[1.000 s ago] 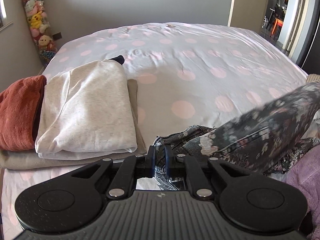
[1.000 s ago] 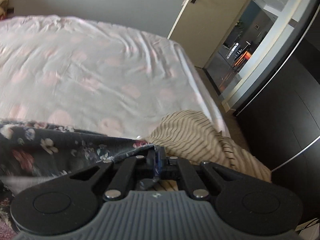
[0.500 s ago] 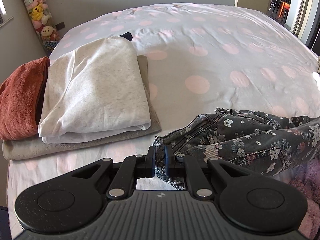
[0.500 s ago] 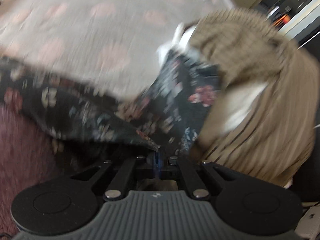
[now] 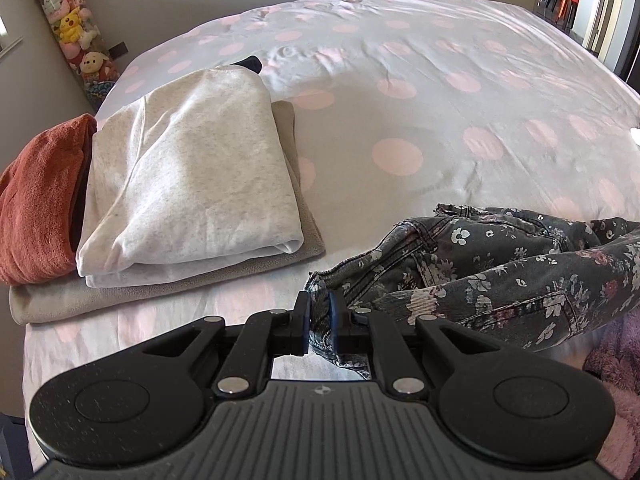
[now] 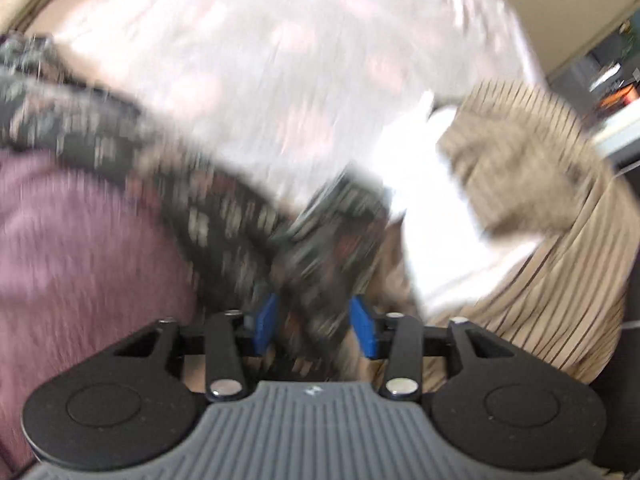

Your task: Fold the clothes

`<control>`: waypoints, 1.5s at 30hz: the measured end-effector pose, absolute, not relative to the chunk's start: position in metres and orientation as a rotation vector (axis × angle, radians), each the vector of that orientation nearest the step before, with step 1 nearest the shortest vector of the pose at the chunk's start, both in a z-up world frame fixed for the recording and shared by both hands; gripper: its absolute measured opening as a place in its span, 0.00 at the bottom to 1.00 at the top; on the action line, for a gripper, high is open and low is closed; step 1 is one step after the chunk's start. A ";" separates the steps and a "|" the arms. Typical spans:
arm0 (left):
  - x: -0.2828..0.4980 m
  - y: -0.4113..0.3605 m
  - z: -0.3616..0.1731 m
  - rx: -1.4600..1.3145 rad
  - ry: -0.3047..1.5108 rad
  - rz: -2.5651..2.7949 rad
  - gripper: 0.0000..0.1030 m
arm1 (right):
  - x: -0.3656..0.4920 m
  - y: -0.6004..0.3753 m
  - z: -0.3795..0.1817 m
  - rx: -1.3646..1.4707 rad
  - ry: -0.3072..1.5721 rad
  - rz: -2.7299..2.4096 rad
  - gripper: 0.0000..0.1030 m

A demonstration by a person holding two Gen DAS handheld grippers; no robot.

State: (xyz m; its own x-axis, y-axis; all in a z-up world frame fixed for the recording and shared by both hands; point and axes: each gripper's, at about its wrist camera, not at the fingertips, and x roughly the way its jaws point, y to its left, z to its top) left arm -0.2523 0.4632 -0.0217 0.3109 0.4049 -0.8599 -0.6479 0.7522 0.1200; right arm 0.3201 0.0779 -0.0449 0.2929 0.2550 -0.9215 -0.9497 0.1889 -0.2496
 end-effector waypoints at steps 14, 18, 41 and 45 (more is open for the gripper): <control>-0.247 0.466 -0.024 -0.277 1.065 0.710 0.08 | 0.376 0.194 -0.144 -0.934 1.010 0.686 0.68; -0.246 0.469 -0.025 -0.285 1.057 0.706 0.08 | 0.380 0.186 -0.151 -0.998 0.978 0.634 0.44; -0.297 0.539 0.025 -0.458 0.663 0.987 0.00 | 0.459 0.127 0.038 -0.506 0.529 0.543 0.21; -0.286 0.527 0.011 -0.365 0.729 0.878 0.00 | 0.455 0.121 -0.007 -0.557 0.573 0.505 0.21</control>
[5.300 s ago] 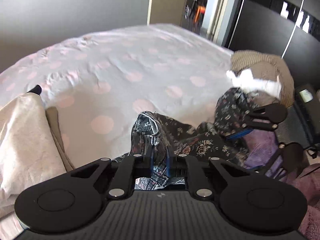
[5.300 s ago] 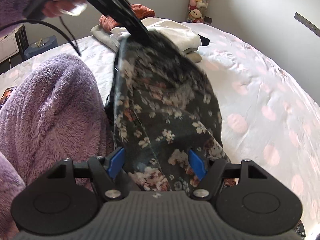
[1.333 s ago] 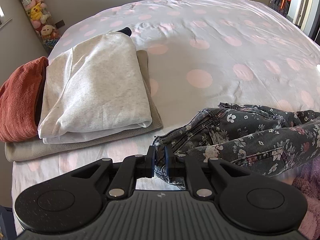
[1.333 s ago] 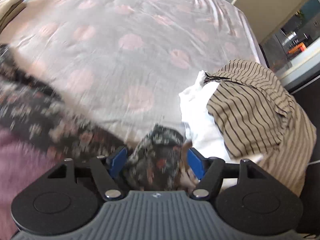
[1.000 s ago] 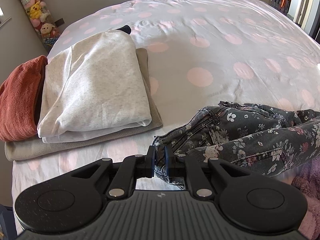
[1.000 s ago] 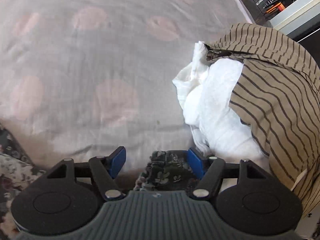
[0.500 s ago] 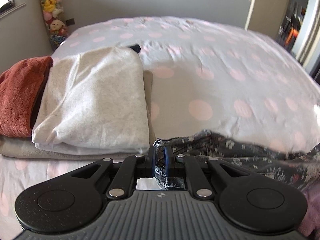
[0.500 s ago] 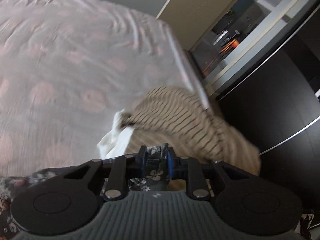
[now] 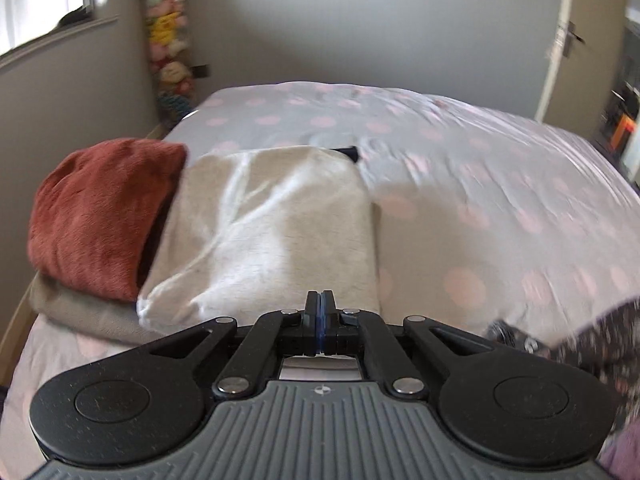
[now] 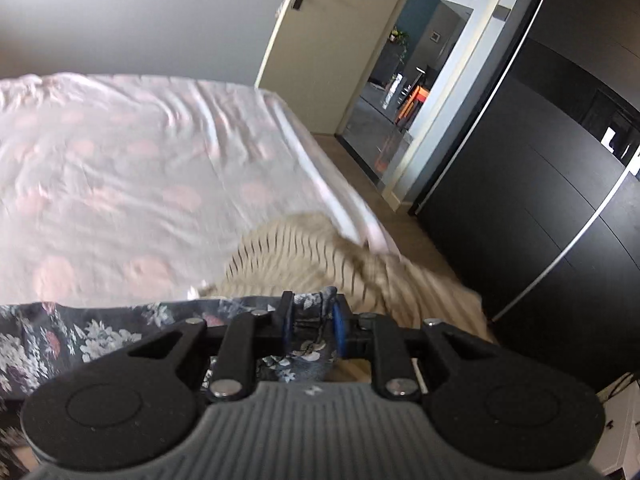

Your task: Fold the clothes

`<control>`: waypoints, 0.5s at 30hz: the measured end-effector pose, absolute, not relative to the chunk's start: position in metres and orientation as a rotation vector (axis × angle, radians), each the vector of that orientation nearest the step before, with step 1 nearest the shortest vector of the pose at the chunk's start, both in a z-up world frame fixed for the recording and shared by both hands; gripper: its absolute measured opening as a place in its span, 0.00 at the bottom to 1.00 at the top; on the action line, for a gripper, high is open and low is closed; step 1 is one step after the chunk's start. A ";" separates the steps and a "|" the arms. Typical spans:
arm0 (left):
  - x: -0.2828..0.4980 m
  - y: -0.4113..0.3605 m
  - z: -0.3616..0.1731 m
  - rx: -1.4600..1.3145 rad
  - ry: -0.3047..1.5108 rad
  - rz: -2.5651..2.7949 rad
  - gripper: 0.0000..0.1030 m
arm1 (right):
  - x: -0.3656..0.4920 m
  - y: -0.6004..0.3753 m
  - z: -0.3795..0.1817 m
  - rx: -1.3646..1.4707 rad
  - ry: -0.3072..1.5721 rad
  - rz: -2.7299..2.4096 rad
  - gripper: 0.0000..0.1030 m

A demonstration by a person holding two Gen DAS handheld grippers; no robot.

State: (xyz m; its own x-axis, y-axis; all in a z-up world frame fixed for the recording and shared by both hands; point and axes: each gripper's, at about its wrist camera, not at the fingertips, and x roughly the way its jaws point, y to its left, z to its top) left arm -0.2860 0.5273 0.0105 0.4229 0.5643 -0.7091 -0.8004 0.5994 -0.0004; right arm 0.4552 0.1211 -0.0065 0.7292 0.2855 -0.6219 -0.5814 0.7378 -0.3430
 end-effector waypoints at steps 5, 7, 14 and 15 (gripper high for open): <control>-0.256 0.504 0.004 -0.234 0.757 0.684 0.10 | 0.462 0.102 -0.030 -0.528 0.620 0.455 0.21; -0.242 0.496 0.004 -0.186 0.762 0.606 0.26 | 0.465 0.095 -0.032 -0.521 0.632 0.449 0.21; -0.191 0.465 -0.010 0.018 0.900 0.304 0.49 | 0.466 0.082 -0.037 -0.533 0.634 0.435 0.17; -0.185 0.460 -0.016 0.055 0.939 0.265 0.49 | 0.466 0.082 -0.037 -0.533 0.634 0.435 0.16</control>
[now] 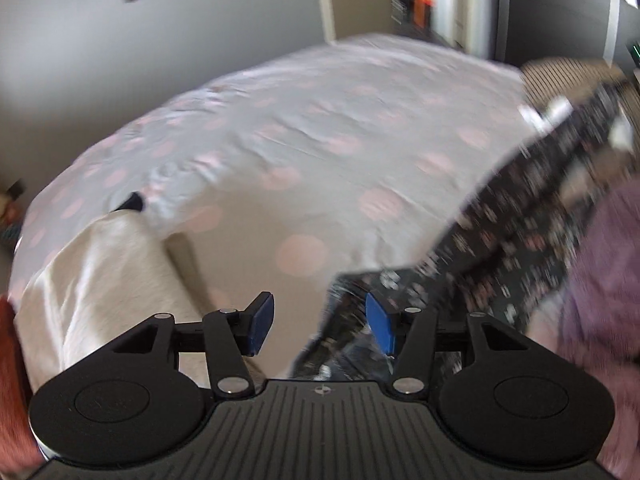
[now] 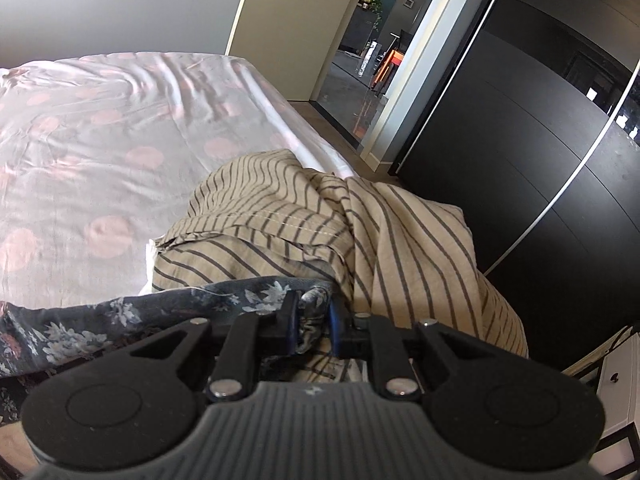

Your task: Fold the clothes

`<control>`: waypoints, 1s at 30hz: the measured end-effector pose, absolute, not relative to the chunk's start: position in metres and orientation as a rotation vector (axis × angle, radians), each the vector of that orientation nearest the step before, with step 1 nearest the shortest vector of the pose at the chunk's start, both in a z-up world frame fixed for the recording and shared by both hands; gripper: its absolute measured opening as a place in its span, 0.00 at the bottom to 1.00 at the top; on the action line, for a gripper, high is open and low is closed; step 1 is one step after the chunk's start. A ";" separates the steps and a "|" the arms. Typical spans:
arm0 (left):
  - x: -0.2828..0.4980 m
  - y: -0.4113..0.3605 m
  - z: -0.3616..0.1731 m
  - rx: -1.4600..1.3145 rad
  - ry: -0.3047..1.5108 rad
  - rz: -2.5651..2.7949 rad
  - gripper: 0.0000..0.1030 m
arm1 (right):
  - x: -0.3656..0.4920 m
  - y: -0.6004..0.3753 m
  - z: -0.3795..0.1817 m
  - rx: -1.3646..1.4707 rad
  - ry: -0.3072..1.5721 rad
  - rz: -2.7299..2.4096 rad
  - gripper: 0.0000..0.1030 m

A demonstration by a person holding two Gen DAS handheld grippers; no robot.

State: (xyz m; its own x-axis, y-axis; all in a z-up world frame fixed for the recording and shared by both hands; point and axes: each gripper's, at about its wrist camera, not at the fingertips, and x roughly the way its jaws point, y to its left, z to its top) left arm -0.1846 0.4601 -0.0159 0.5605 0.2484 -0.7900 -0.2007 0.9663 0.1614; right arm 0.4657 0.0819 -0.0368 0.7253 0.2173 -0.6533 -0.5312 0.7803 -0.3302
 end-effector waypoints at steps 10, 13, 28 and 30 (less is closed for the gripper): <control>-0.154 0.455 -0.072 0.168 1.136 0.170 0.49 | 0.467 0.076 -0.038 -0.528 0.633 0.437 0.16; -0.150 0.459 -0.082 0.156 1.171 0.179 0.50 | 0.467 0.076 -0.038 -0.528 0.635 0.437 0.16; -0.136 0.469 -0.043 0.115 1.099 0.391 0.09 | 0.463 0.092 -0.007 -0.515 0.554 0.442 0.14; -0.139 0.480 -0.022 0.099 1.054 0.448 0.08 | 0.461 0.097 0.002 -0.508 0.525 0.446 0.14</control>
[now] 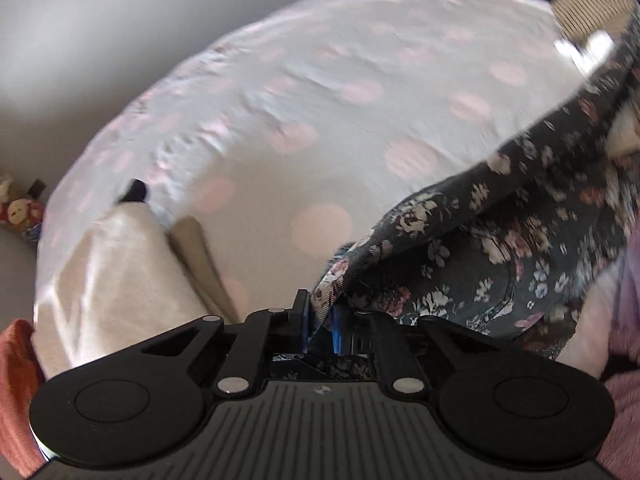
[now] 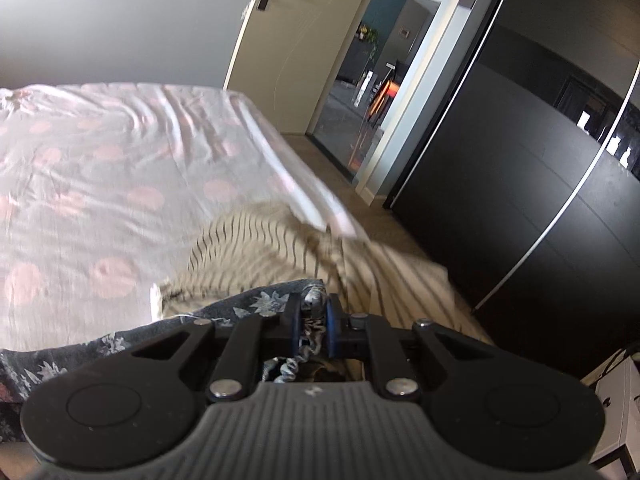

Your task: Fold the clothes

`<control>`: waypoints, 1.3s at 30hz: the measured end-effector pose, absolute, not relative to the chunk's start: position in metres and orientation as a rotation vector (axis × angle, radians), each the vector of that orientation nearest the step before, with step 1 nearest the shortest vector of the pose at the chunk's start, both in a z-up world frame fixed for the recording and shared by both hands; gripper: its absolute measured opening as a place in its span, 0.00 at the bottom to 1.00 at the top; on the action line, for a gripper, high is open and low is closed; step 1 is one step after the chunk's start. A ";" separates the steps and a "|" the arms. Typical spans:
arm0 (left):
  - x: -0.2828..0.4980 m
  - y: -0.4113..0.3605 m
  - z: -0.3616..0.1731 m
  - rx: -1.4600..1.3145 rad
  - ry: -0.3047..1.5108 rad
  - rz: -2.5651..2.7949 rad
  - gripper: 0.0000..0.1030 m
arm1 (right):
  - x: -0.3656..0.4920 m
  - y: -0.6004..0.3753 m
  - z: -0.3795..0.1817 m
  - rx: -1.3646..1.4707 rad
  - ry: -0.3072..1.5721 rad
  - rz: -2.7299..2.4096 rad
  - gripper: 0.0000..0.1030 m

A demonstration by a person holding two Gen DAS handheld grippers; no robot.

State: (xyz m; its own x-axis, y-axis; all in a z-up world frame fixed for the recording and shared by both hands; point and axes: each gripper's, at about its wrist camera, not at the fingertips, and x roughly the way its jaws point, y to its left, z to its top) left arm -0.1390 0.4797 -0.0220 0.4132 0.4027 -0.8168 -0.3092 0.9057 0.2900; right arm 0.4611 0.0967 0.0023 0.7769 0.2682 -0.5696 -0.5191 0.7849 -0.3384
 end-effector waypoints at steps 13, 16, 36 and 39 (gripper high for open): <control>-0.119 0.551 0.077 0.052 0.856 0.752 0.08 | 0.460 0.187 0.068 -0.436 0.365 0.520 0.13; -0.099 0.566 0.088 0.068 0.843 0.784 0.08 | 0.472 0.208 0.083 -0.383 0.361 0.498 0.13; -0.002 0.651 0.064 0.171 0.809 1.050 0.08 | 0.545 0.320 0.025 -0.382 0.405 0.537 0.13; -0.017 0.645 0.036 0.173 0.868 1.025 0.08 | 0.538 0.316 -0.011 -0.409 0.459 0.567 0.13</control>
